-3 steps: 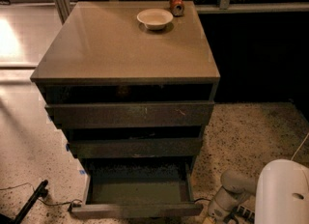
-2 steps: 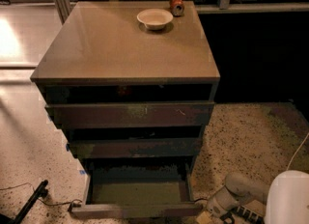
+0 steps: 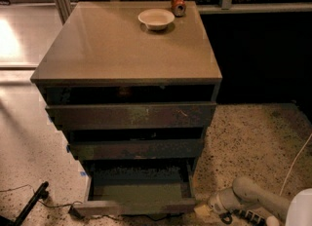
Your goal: Close bottom drawer
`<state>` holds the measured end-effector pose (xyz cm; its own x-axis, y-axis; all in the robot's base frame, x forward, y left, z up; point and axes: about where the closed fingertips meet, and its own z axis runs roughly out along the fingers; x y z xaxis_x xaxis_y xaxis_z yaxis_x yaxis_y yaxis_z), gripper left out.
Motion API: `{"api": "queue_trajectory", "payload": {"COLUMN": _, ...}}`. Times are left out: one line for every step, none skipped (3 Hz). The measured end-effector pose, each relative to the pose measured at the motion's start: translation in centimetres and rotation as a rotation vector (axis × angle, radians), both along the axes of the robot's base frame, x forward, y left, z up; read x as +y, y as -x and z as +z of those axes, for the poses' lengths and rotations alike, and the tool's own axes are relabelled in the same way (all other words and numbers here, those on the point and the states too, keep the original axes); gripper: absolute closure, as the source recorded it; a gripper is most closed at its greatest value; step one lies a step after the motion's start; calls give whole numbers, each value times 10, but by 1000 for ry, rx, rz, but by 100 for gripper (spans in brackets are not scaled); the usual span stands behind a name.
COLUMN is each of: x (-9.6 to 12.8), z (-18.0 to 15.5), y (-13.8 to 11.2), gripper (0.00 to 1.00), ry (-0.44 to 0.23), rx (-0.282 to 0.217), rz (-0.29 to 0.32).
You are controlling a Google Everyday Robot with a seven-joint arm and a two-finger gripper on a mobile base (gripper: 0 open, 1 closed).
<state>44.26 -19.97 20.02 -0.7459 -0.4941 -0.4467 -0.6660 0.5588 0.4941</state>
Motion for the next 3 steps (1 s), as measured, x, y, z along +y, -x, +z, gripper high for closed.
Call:
{"api": "queue_trajectory", "payload": {"x": -3, "z": 2, "y": -9, "gripper": 100, "ry": -20, "rx": -27, "rz": -48}}
{"api": "queue_trajectory", "payload": {"x": -2, "z": 2, "y": -9, "gripper": 100, "ry": -21, "rx": -27, "rz": -48}}
{"api": "queue_trajectory", "payload": {"x": -3, "z": -15, "y": -3, "gripper": 100, "ry": -27, "rx": 3, "rz": -52}}
